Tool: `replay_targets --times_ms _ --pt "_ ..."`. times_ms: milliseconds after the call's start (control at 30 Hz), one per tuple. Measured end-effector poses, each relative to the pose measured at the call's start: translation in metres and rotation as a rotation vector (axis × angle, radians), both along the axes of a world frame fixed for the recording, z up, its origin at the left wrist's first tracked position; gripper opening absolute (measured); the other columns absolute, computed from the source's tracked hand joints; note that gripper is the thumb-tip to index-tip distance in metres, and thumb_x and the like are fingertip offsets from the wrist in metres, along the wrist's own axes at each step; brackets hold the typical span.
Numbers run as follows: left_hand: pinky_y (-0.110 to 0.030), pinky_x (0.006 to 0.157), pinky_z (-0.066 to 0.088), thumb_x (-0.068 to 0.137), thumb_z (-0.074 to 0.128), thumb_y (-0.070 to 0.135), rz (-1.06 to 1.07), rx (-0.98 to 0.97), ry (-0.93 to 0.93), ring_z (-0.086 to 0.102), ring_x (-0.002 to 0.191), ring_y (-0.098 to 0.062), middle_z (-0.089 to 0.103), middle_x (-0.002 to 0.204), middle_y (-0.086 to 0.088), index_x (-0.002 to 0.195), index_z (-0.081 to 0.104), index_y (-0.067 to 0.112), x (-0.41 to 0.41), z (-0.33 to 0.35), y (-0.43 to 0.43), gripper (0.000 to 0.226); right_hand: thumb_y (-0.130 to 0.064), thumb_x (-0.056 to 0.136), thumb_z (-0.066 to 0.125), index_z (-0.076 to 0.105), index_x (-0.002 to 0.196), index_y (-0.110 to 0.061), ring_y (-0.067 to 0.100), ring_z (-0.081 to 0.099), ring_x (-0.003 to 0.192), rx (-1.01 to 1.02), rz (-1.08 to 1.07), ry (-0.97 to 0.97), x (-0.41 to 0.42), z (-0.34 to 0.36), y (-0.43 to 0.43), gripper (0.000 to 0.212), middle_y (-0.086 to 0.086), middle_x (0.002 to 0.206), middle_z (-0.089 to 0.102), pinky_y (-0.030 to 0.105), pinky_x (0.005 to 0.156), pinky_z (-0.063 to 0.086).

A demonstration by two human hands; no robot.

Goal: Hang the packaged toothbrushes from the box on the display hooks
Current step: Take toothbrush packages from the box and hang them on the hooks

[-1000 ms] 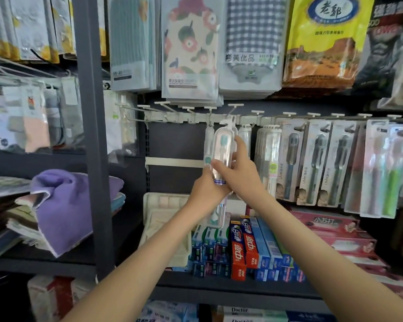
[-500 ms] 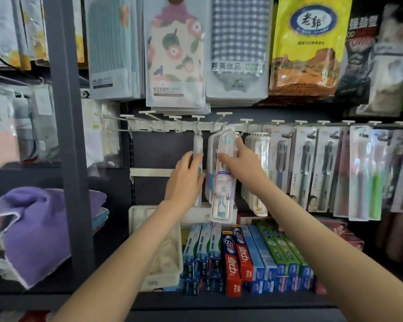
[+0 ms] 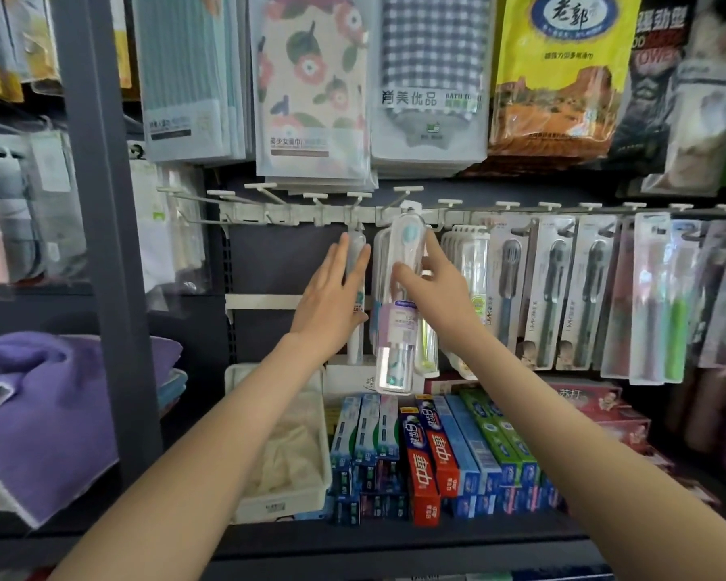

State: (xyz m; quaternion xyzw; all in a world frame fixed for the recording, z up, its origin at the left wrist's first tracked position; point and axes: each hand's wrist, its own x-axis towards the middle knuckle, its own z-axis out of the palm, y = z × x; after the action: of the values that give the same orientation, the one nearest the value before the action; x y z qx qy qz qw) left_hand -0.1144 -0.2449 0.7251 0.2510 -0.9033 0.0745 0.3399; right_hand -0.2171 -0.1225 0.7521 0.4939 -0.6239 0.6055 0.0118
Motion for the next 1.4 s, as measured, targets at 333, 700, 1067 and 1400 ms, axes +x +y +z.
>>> replay_targets --times_ms 333,700,1067,1400 --pt "-0.035 0.119 0.005 0.092 0.063 0.024 0.017 -0.007 -0.020 -0.015 0.148 -0.022 -0.024 0.159 -0.007 0.152 -0.015 0.014 -0.005 0.008 -0.008 0.099 -0.024 0.093 0.051 0.011 0.154 -0.021 0.006 0.043 0.053 0.161 -0.065 0.023 -0.001 0.017 -0.015 0.073 -0.002 0.080 0.055 0.012 0.046 0.039" --pt "-0.035 0.119 0.006 0.095 0.059 0.020 -0.021 0.041 -0.031 -0.011 0.149 -0.021 -0.018 0.160 -0.004 0.153 -0.012 0.015 -0.001 -0.002 -0.012 0.091 -0.015 0.099 0.043 -0.013 0.152 -0.021 0.016 0.050 0.060 0.181 -0.116 0.103 -0.015 -0.008 -0.057 0.077 0.003 0.095 0.047 0.018 0.047 0.038" --pt "-0.032 0.119 0.009 0.093 0.058 0.009 -0.097 0.174 0.022 0.002 0.149 -0.025 -0.004 0.162 -0.011 0.154 0.005 0.009 0.010 -0.083 0.044 0.081 -0.014 0.097 0.047 0.005 0.154 -0.014 0.031 0.037 0.131 0.298 -0.216 0.346 0.003 -0.093 -0.012 0.071 0.016 0.149 0.031 0.035 0.099 0.038" --pt "-0.041 0.087 0.054 0.078 0.075 0.009 -0.187 0.338 -0.111 0.059 0.115 -0.034 0.053 0.135 -0.021 0.139 0.046 0.003 0.041 -0.318 0.207 0.067 -0.015 0.097 0.053 0.031 0.147 -0.018 0.021 0.051 0.117 0.574 0.089 0.234 0.013 -0.314 0.149 0.056 0.005 0.135 0.047 0.030 0.085 0.046"
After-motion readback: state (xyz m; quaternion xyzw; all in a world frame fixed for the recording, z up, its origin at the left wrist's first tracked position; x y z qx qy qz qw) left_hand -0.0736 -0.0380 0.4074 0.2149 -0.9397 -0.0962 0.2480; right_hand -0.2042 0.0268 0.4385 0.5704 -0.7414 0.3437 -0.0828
